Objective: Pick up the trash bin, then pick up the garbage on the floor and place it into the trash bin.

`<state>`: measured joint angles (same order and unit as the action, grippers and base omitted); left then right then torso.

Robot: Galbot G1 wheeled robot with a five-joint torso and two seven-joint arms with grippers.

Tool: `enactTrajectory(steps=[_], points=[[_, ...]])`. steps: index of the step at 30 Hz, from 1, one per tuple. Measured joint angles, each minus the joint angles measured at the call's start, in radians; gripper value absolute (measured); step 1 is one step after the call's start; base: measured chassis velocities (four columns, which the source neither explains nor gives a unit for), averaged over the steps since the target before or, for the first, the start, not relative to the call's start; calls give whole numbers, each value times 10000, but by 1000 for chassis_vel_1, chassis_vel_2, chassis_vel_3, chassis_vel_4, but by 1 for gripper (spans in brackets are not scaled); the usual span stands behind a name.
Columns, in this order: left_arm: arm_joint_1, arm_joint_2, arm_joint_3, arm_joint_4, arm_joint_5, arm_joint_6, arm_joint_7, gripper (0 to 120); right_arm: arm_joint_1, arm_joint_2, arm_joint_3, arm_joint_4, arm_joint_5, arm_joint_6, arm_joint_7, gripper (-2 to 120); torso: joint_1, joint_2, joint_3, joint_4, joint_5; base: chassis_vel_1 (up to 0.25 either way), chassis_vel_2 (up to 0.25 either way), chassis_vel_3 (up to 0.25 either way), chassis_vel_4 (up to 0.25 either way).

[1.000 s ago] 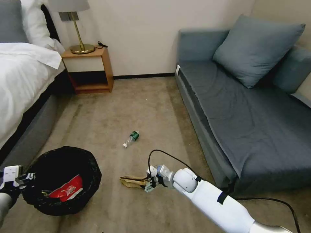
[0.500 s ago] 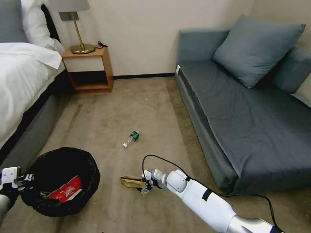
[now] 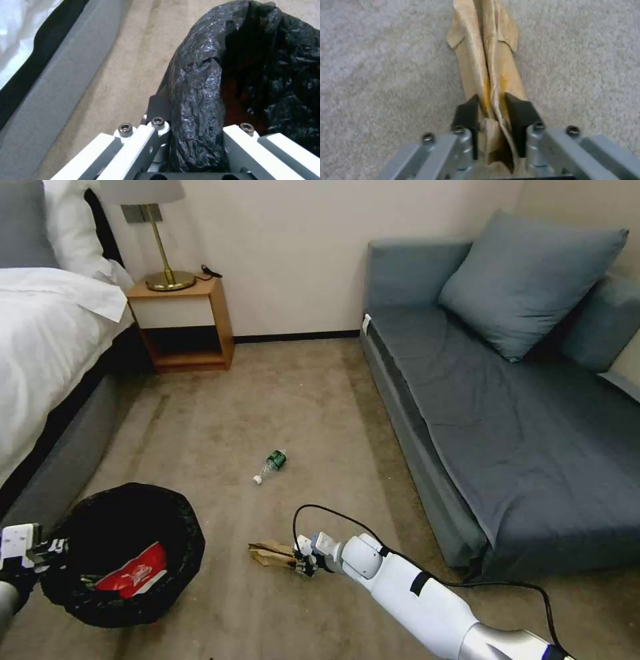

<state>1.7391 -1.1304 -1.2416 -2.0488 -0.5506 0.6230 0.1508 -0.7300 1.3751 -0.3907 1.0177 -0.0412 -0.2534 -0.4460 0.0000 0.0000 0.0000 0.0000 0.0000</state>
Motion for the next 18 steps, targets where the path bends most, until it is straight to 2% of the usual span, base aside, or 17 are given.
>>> enactTrajectory(steps=[1,3,5,11,13,15,16,18], points=[[1,-3,-1,0,-1,-1,0,5,-21,-5,0,1,-8,-8,39,16,0,0,0,0,0,0,0,0,0],[1,-4,-1,0,-2,-2,0,5,-32,-10,0,8,-10,-17,69,13,0,0,0,0,0,0,0,0,0],[-16,-11,-3,0,-6,-4,1,5,-85,-36,10,116,13,-112,234,2,0,0,0,0,0,0,0,0,0],[-35,-35,5,1,-9,-7,1,5,-225,-204,229,803,461,-444,585,1,0,0,0,0,0,0,0,0,0],[-40,-50,6,2,-10,-10,1,5,-337,-419,375,1552,1024,-816,849,1,0,0,0,-1,-1,0,0,0,0],[-67,-66,26,5,-13,-29,6,5,-483,-770,645,3015,2014,-1600,1290,1,0,0,0,-1,0,0,0,0,0],[-67,-66,26,5,-13,-29,6,5,-483,-770,645,3015,2014,-1600,1290,1,0,0,0,-1,0,0,0,0,0],[-83,-56,61,18,-17,-34,12,5,-487,-809,848,4071,2779,-2021,1683,1,0,0,0,-3,-1,0,0,0,0]])
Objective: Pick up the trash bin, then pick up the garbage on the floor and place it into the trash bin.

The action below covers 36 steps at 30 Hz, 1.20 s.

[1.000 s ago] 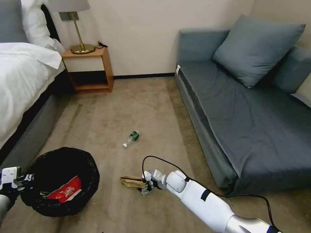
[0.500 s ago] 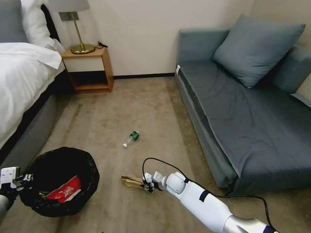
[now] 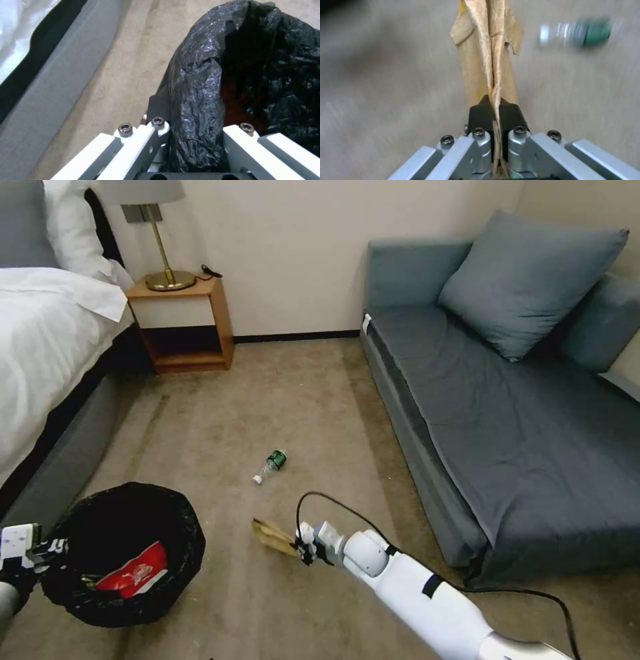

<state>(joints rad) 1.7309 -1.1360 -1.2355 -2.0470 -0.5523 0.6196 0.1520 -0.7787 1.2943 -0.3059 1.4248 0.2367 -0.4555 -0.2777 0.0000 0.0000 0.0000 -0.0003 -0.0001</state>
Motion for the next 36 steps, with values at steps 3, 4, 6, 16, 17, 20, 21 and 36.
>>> enactTrajectory(steps=[3,4,6,16,17,20,21,36], points=[[-16,18,26,7,-6,-1,4,5,92,119,65,765,690,-276,362,1,0,0,0,1,0,0,0,0,0],[-22,14,41,-6,-6,-2,2,5,255,281,0,1536,1493,-490,803,1,0,0,0,3,0,0,0,0,0],[-21,-4,61,-36,-6,-2,2,5,377,407,-168,1973,1958,-546,1082,1,-1,0,-1,4,0,0,0,0,0],[-47,-159,171,-241,0,5,-15,5,1072,2322,-2381,2603,3293,-331,2565,1,0,0,0,6,-1,0,0,0,0],[-47,-159,171,-241,0,5,-15,5,1072,2322,-2381,2603,3293,-331,2565,1,0,0,0,6,-1,0,0,0,0],[-51,-209,165,-299,1,15,-17,5,1120,2796,-2818,2162,3221,-305,2760,1,0,0,0,4,-2,0,0,0,0],[-47,-220,157,-303,1,16,-17,5,1120,2860,-2873,2069,3183,-303,2818,1,0,0,0,4,-2,0,0,0,0],[-15,-256,92,-374,-12,16,-16,5,1092,2869,-2621,1798,3448,-443,3137,40,0,0,0,1,0,0,0,0,0]])
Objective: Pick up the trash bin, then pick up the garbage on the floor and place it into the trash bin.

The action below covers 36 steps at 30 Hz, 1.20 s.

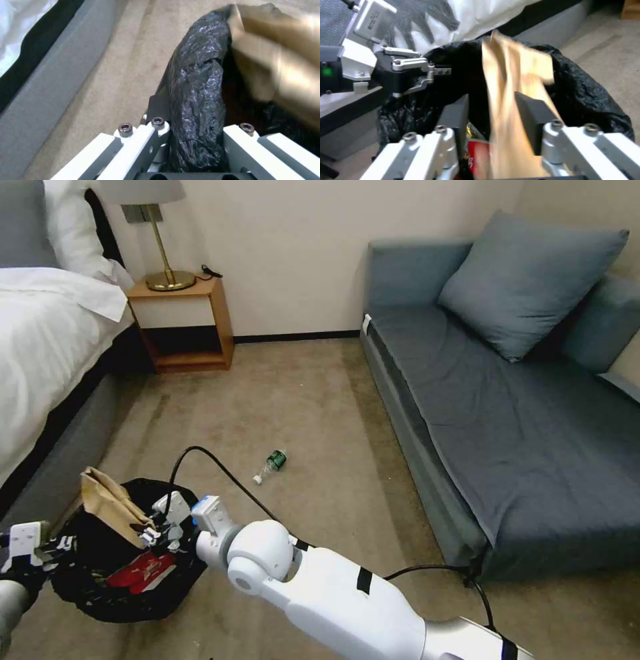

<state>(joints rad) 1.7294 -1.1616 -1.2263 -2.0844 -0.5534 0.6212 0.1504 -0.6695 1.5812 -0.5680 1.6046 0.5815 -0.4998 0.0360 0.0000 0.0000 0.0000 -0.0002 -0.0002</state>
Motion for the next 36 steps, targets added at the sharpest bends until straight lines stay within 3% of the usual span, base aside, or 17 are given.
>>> enactTrajectory(steps=[11,14,16,17,22,32,36], points=[[-7,-7,-26,-40,-35,7,-1,5,-265,-217,92,234,-528,281,93,77,0,0,0,4,2,0,0,0,0],[-72,-17,-25,-35,-45,15,-5,5,-660,-649,450,574,-1373,867,212,92,0,0,0,2,4,0,0,0,0],[-80,-18,-25,-31,-45,17,-6,5,-775,-772,563,655,-1632,1044,224,93,0,0,0,2,3,0,0,0,0],[-93,-17,-16,-18,-49,19,-8,5,-1115,-1097,953,856,-2592,1551,209,99,0,0,0,1,5,0,0,0,0],[-93,2,-3,-8,-61,24,-13,5,-2400,-2033,2329,1530,-4096,2806,5,100,0,0,0,-1,6,0,0,0,0],[-92,39,6,18,-111,35,-17,5,-4527,-3261,4652,2741,-4324,4051,-652,100,0,1,0,0,4,0,0,0,0],[-116,13,39,23,-112,44,-24,5,-4980,-3446,4948,2785,-4343,4387,-784,100,1,1,-1,1,4,0,0,0,0]])
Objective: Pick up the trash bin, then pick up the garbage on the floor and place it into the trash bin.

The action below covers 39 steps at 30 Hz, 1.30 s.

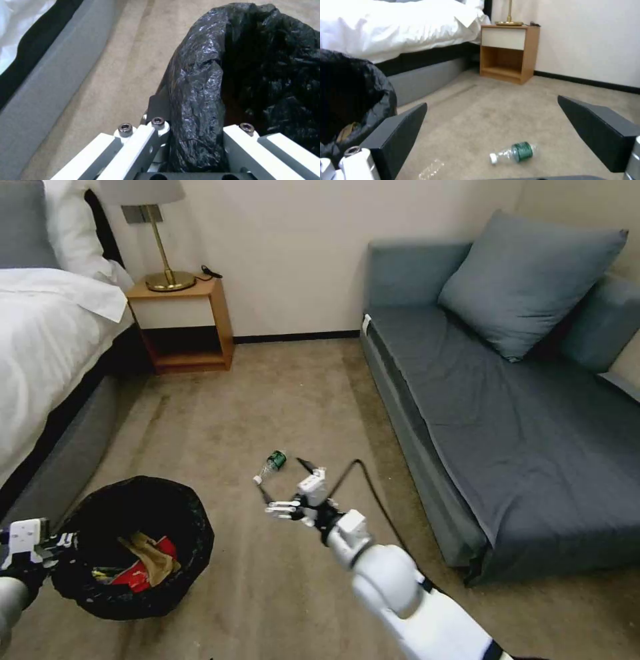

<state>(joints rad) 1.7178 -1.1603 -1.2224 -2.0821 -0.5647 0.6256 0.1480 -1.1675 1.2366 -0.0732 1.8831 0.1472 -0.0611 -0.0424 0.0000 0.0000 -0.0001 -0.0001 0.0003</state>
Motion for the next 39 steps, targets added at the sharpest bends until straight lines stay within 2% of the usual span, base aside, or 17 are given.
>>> enactTrajectory(steps=[9,39], points=[[9,-68,-15,-10,-11,6,-5,5,-429,-20,110,-251,-177,208,-124,100,0,0,0,2,-1,-26,27,18,-25],[11,27,-244,64,-140,23,-6,5,-185,35,-308,-530,-327,76,-245,100,0,0,1,1,-3,-132,139,138,-137]])
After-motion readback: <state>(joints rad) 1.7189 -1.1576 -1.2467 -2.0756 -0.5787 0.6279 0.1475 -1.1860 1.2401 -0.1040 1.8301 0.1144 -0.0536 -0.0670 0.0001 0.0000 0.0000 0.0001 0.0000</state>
